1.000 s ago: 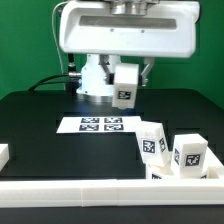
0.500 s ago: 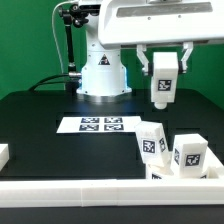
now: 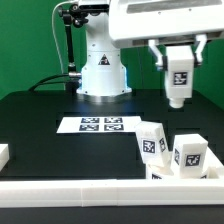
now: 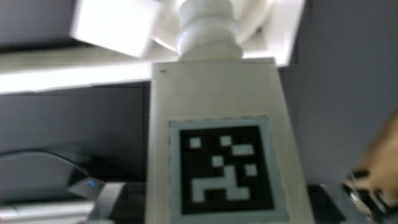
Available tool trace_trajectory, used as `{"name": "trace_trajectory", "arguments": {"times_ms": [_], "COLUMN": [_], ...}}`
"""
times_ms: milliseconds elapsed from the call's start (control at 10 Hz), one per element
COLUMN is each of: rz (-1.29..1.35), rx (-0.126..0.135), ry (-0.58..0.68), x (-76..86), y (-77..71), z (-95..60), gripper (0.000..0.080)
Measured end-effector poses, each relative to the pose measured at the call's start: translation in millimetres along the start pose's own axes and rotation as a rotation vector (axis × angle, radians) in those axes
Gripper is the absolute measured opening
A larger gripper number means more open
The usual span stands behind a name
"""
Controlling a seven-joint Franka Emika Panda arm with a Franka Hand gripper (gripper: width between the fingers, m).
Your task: Assemble stool
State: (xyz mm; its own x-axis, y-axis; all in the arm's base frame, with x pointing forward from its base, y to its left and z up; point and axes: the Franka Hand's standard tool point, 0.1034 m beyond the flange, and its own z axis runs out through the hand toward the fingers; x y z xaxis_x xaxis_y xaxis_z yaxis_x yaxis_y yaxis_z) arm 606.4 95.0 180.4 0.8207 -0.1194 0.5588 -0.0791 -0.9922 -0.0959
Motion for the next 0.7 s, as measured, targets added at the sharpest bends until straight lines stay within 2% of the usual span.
{"name": "trace_trajectory", "arguments": {"times_ms": [100,200,300,500,700], "rz": [-0.010,-0.077,-0.102,-0.090,-0.117], "rx": [0.023,0.020,0.001,0.000,-0.011], "ry": [0.061,0.108,0.102,0.083,0.086], "x": [-4.1,-7.6,-13.9,-11.8,-21.4], "y": [-19.3,-25.3,-14.9,-16.8,-14.6], "z": [5.6,13.1,22.0,19.2,27.1], "gripper": [0.0338,0.0338,0.0338,0.0338,0.0338]}}
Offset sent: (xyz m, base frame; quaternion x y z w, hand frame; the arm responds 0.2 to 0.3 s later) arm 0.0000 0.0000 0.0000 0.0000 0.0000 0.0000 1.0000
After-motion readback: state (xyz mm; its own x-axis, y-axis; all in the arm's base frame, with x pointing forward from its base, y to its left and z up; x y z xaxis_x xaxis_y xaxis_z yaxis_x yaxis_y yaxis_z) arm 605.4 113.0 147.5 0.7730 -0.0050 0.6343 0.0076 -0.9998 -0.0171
